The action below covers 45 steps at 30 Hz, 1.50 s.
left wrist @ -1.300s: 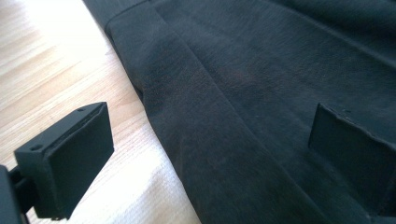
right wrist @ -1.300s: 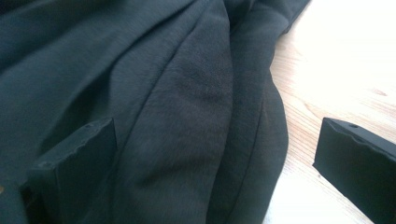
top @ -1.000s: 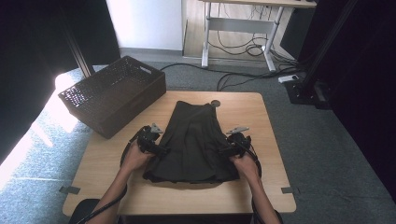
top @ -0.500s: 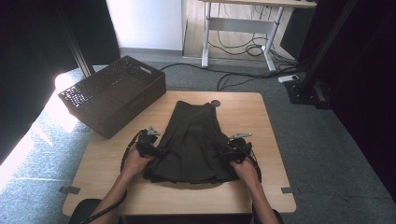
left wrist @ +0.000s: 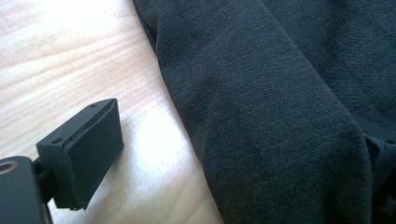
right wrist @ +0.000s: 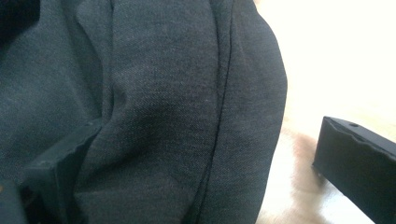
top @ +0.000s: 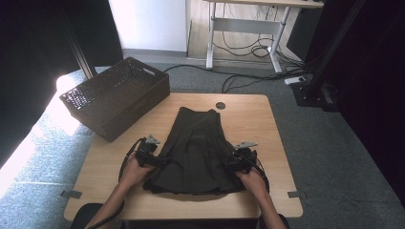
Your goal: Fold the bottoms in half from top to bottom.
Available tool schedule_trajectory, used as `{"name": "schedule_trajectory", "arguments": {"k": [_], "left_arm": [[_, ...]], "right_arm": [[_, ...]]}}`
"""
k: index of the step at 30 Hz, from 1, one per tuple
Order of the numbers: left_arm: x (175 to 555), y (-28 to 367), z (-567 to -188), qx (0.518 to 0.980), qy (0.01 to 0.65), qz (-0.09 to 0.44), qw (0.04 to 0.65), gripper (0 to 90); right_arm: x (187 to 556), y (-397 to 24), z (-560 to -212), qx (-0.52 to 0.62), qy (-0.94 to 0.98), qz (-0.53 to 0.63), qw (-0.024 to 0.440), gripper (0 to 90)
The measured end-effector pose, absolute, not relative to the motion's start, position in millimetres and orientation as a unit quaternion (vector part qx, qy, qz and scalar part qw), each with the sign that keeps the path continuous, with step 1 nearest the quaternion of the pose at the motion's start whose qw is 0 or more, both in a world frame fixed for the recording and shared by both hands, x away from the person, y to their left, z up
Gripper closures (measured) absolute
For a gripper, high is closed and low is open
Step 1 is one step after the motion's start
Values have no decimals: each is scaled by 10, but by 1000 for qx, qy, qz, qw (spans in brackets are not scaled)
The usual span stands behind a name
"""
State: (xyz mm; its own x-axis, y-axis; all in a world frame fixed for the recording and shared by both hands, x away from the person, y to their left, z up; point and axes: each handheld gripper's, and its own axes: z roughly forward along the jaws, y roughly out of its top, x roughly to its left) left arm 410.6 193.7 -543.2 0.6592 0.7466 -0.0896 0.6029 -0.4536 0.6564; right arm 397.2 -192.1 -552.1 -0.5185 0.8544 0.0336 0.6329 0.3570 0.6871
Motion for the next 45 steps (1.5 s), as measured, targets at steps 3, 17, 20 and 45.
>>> {"name": "schedule_trajectory", "arguments": {"k": [3, 17, 20, 45], "left_arm": [[4020, 1952, -5438, 845, 398, 107, 341, 58], [3642, 1984, -5433, 848, 393, 103, 340, 58], [3554, 1984, -5433, 849, 392, 101, 341, 58], [3266, 2032, -5406, 860, 370, 69, 343, 48]], "right_arm": [[3910, -1915, -5525, 457, 807, 333, 168, 0], [3517, -1907, -5529, 433, 818, 343, 160, 13], [3420, -1907, -5522, 427, 820, 346, 157, 41], [3069, -1895, -5476, 414, 833, 340, 140, 109]]}}
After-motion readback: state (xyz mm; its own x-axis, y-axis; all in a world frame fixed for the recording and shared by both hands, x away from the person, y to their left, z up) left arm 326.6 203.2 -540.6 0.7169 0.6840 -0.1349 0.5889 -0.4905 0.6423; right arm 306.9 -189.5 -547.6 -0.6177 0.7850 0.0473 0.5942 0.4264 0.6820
